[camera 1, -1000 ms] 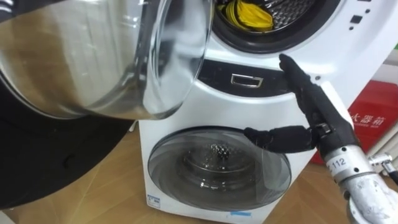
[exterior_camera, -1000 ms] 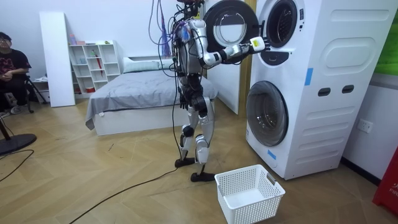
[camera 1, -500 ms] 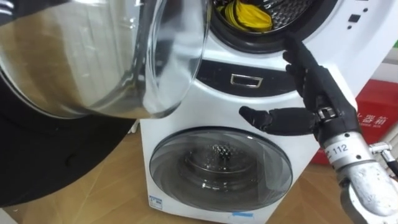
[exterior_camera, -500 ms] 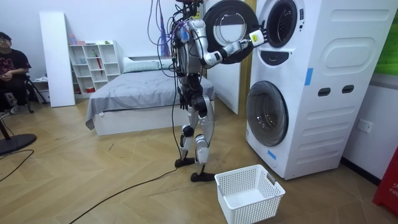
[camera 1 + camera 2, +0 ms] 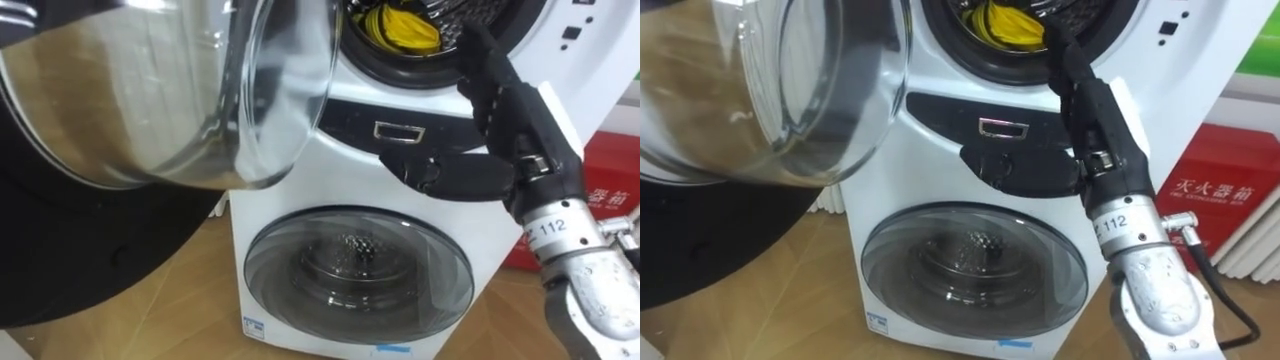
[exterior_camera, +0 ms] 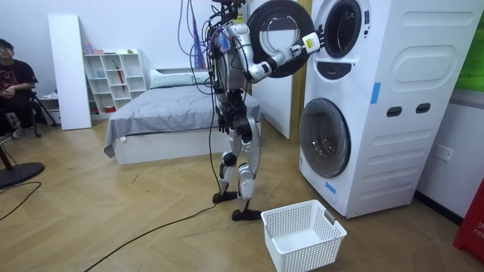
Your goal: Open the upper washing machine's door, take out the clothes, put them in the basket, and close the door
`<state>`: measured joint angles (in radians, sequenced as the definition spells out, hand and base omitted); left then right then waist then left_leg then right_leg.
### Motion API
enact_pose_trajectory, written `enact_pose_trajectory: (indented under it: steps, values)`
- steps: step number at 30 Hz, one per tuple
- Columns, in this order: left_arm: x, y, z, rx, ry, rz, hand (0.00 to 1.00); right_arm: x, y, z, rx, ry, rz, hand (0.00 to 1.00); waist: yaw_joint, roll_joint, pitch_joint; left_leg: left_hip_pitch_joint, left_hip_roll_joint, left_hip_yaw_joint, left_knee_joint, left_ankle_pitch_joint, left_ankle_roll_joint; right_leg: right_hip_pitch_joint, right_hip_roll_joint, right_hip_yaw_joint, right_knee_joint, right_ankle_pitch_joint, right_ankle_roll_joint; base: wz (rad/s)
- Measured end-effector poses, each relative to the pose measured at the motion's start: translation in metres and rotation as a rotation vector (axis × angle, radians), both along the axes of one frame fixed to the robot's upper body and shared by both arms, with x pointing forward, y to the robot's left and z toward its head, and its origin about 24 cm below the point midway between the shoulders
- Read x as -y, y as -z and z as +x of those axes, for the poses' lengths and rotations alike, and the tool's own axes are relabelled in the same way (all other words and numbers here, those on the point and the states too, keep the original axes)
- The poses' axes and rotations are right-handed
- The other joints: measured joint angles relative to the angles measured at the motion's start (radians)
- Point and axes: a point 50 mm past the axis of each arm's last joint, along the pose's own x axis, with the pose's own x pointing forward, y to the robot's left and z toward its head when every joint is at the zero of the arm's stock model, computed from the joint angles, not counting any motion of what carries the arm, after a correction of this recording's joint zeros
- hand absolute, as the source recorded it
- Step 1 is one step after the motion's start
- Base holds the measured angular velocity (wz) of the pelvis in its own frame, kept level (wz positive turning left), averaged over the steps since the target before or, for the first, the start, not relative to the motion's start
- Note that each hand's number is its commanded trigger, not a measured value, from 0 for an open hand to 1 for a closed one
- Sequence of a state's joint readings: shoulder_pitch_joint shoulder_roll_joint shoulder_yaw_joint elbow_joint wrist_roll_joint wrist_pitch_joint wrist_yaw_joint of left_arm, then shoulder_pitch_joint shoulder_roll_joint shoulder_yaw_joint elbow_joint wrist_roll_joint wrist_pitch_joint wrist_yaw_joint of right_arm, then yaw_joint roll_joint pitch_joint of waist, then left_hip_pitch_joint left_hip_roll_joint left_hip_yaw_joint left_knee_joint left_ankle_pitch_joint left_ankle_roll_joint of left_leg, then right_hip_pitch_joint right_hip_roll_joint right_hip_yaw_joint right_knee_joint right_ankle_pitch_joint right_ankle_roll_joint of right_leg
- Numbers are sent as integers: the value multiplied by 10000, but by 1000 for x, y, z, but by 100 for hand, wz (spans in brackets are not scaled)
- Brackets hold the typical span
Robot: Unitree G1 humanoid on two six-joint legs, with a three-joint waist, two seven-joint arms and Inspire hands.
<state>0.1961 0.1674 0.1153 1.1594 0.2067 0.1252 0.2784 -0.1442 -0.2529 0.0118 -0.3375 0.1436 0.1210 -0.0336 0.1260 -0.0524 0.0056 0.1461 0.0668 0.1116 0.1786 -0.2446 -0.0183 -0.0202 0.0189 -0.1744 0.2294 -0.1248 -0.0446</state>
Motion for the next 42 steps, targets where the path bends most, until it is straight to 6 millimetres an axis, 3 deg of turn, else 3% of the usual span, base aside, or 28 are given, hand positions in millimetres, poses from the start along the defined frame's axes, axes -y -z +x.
enact_pose_trajectory:
  steps: [3, 5, 7, 9, 10, 12, 14, 15, 16, 17, 18, 19, 20, 22, 23, 25, 27, 28, 30, 31, 32, 33, 34, 35, 37, 39, 40, 42]
  values:
    - [-3, -1, -6, -98, -57, 98, 0, -1, 6, 3, -202, 142, -328, 0, 226, -80, 3, -234, 121, 132, 1194, -471, -147, -184, -7, 195, 927, -764, -157, -6]
    - [-2, -1, -14, -290, -140, 55, 0, -3, 9, 4, -240, 278, -268, 0, 435, -232, 9, -938, 166, 127, 3200, -475, -158, -147, 1, 723, 1340, -1154, -218, -5]
    - [0, 0, -20, -428, -185, -3, 0, -4, 11, 4, -274, 270, -132, 0, 402, -189, 51, -1825, 253, -149, 4922, -400, -156, 153, 146, 991, 1325, -1271, -357, 29]
    - [2, 0, -21, -464, -189, -73, 0, -2, 13, 6, -378, 410, 81, 0, 441, -312, 77, -2696, 35, -252, 4684, -442, -103, 260, 176, 1411, 1315, -1375, -430, 35]
    - [4, 1, -23, -493, -220, -139, 0, -3, 13, 9, -388, 371, 171, 0, 465, -330, 92, -3297, -150, -308, 3922, -366, -193, 301, 174, 1588, 1280, -1413, -433, 10]
    - [6, 1, -28, -601, -299, -191, 0, -5, 10, 11, -345, 299, 323, 0, 623, -351, 55, -3922, -284, -314, 2156, 197, -307, 407, 193, 1883, 1060, -1444, -397, -16]
    - [3, 0, -40, -775, -744, -165, 0, -8, 9, 12, -343, 115, 443, 0, 734, -278, 35, -4238, -156, -685, 555, 1221, -343, 731, 159, 2100, 926, -1680, -290, -51]
    - [1, -1, -43, -798, -882, -157, 0, -7, 10, 12, -377, 123, 506, 0, 709, -294, 26, -4241, -107, -697, 470, 1581, -337, 814, 132, 2118, 923, -1790, -257, -33]
    - [-1, -2, -46, -824, -956, -174, 0, -6, 11, 12, -462, 122, 688, 0, 642, -291, -54, -4202, -176, -572, 444, 2296, -285, 962, -23, 2124, 939, -2028, -135, -9]
    - [-5, -3, -45, -706, -969, -151, 0, -6, 11, 12, -456, 172, 859, 0, 459, -549, -81, -4146, -429, -497, 454, 2680, -23, 1103, -248, 2135, 951, -2269, 2, 0]
    - [-7, -3, -43, -646, -952, -141, 0, -5, 11, 12, -465, 187, 944, 0, 364, -666, -121, -4108, -536, -397, 517, 2790, 141, 1165, -374, 2128, 929, -2357, 88, 14]
    - [-7, -3, -39, -500, -962, -200, 0, -5, 10, 12, -444, 243, 1012, 0, 184, -890, -187, -4132, -827, -204, 887, 2703, 489, 1319, -711, 2113, 920, -2494, 259, 6]
    - [-4, -1, -30, -356, -870, -366, 0, -4, 10, 12, -404, 361, 926, 0, 160, -953, -180, -4107, -1100, -36, 1386, 2234, 632, 1510, -1077, 2108, 983, -2606, 446, 0]
    - [-1, 1, -16, -108, -698, -495, 0, -4, 9, 11, -264, 514, 744, 0, 172, -823, -89, -3868, -1344, 192, 1917, 1591, 918, 1623, -1453, 1905, 1770, -2651, 712, -15]
    - [-1, 1, -7, 123, -620, -462, 0, -7, 5, 5, 7, 449, 776, 0, 112, -610, 58, -3534, -1476, 340, 2021, 1254, 1059, 1528, -1724, 1714, 2691, -2548, 930, -21]
    - [-6, -1, 6, 504, -516, -274, 0, -14, 7, -7, 210, 56, 838, 0, -129, -400, 74, -3050, -1667, 640, 1917, 909, 1254, 1034, -2091, 1504, 4136, -2164, 1295, -40]
    - [-10, -4, 30, 1005, -375, 8, 0, -11, 16, -7, -74, 211, 735, 0, -93, -239, -17, -2494, -1774, 752, 1794, 653, 1408, 725, -2324, 1407, 5376, -1503, 1294, -34]
    - [-12, -7, 45, 1556, -230, 182, 0, -10, 20, -6, -294, 268, 700, 0, -144, 11, 5, -2188, -1765, 691, 1665, 472, 1513, 503, -2300, 1471, 5923, -1064, 1283, -47]
    - [-14, -13, 67, 2371, 77, 338, 0, -10, 22, -3, -381, 289, 353, 0, 21, 175, 22, -2035, -1798, 253, 1324, 558, 1615, -244, -2102, 1441, 6006, -1617, 1119, -68]
    - [-17, -15, 73, 2573, 143, 455, 0, -12, 19, -1, -371, 195, 212, 0, 39, 244, -32, -1968, -1764, 70, 1076, 707, 1652, -731, -1857, 1258, 5581, -1880, 1068, -42]
    - [-18, -16, 75, 2611, 297, 529, 0, -11, 17, 0, -296, 179, 254, 0, -136, 139, 32, -1859, -1762, -165, 862, 868, 1657, -1022, -1659, 1073, 4768, -1947, 1041, -20]
    - [-18, -16, 74, 2547, 409, 542, 0, -10, 17, 1, -302, 193, 315, 0, -184, 94, 47, -1806, -1747, -264, 763, 939, 1657, -1102, -1546, 1035, 4226, -1935, 1024, -5]
    - [-13, -13, 70, 2373, 552, 407, 0, -9, 17, 1, -310, 213, 327, 0, -197, 70, 42, -1765, -1706, -427, 703, 997, 1624, -1087, -1307, 1060, 2966, -1806, 964, 0]
    - [-7, -10, 66, 2186, 703, 242, 0, -9, 16, 1, -263, 256, 305, 0, -224, 69, 43, -1705, -1657, -526, 706, 953, 1611, -1022, -1137, 1107, 1824, -1445, 947, 14]
    - [-5, -7, 56, 1842, 655, 125, 0, -9, 14, 2, -209, 257, 270, 0, -355, 65, 24, -1689, -1627, -735, 726, 930, 1568, -821, -963, 1157, 983, -641, 823, 46]
    - [-7, -6, 41, 1418, 492, 128, 0, -7, 10, 1, -64, 166, 431, 0, -320, 95, -14, -1674, -1581, -780, 687, 926, 1489, -619, -761, 1151, 366, -64, 822, 18]
    - [-9, -5, 29, 1007, 373, 173, 0, -7, 8, 0, -34, -186, 327, 0, -329, 117, 1, -1656, -1555, -755, 649, 936, 1505, -538, -740, 1151, 125, 410, 823, -15]
    - [-10, -5, 22, 746, 319, 180, 0, -9, 5, -1, 43, -561, 281, 0, -248, 176, 29, -1583, -1460, -721, 543, 890, 1435, -448, -619, 1222, -96, 572, 756, -18]
